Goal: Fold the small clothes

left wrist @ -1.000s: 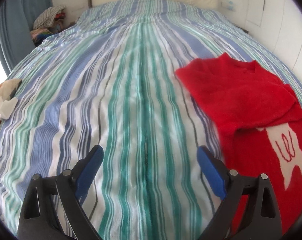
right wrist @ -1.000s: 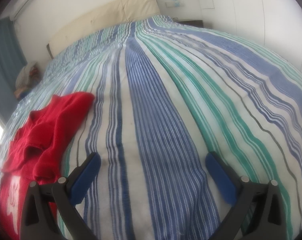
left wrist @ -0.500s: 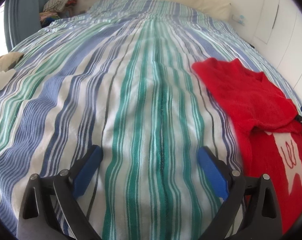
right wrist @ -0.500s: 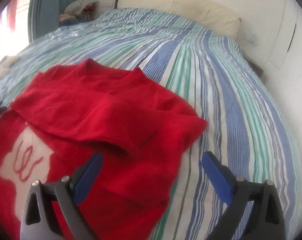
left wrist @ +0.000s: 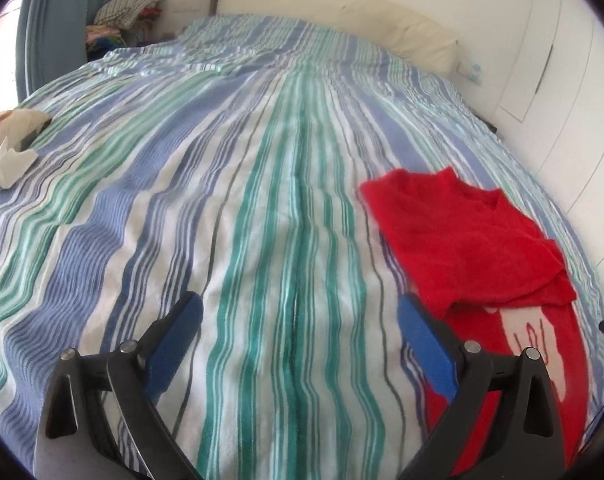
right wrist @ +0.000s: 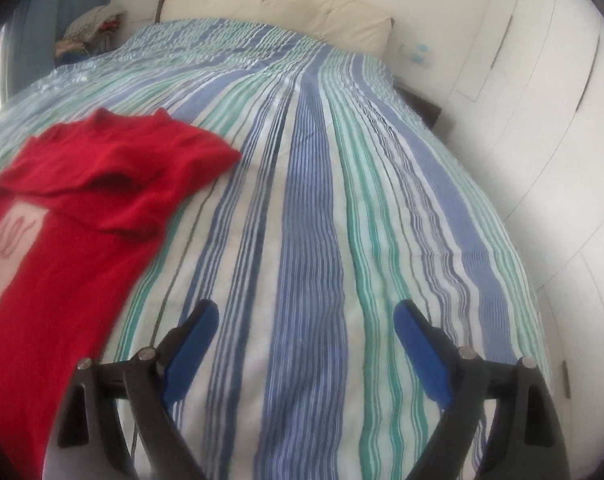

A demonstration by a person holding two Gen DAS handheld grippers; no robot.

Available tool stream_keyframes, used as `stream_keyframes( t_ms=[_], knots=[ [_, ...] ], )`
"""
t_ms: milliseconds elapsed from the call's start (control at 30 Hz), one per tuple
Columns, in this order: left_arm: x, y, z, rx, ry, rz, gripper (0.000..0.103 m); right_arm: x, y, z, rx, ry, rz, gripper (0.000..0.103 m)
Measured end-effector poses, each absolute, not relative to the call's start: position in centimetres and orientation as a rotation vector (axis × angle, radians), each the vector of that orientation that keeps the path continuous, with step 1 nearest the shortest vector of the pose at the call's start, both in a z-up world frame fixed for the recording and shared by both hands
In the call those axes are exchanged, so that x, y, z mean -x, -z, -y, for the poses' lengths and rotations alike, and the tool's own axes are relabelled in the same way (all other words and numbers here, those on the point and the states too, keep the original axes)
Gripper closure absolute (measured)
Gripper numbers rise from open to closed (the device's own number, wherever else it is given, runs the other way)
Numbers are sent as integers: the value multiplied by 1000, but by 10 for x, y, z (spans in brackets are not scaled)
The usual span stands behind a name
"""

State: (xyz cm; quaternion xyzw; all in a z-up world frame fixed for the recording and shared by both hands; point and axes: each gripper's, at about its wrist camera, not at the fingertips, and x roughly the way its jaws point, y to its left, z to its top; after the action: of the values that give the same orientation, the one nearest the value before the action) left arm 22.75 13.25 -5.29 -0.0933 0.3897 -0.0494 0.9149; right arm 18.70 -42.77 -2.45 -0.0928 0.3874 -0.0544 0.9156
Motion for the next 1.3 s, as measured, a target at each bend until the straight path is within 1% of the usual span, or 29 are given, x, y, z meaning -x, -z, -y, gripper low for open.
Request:
stream_keyframes(
  t_ms=[67,167,233,300,333,400,467,533,600,1300],
  knots=[
    [-240,48,-128,157,77,-812,4,-176,31,440,119,111,-794,10],
    [-267,55,-126,99,40,-829,3,-181,46,451,15,124,-807,10],
    [-284,74,-132,80,-36,-878,1,-188,53,453,-76,130,-792,10],
    [-297,106,-138,71,-124,-1010,0,-198,57,453,-134,150,-767,10],
    [-297,111,-139,77,-111,-998,0,-203,59,451,-141,163,-759,10],
    [-292,106,-140,77,-109,-969,0,-214,68,444,-120,181,-775,10],
    [-294,109,-140,77,-110,-979,0,-224,80,438,-80,196,-831,9],
    [-294,110,-140,73,-111,-977,0,-225,85,439,-73,191,-830,3],
    [-294,110,-141,76,-110,-975,0,-226,88,442,-93,187,-838,0],
    [-294,109,-140,76,-110,-975,0,-234,94,439,-69,214,-850,0]
  ],
)
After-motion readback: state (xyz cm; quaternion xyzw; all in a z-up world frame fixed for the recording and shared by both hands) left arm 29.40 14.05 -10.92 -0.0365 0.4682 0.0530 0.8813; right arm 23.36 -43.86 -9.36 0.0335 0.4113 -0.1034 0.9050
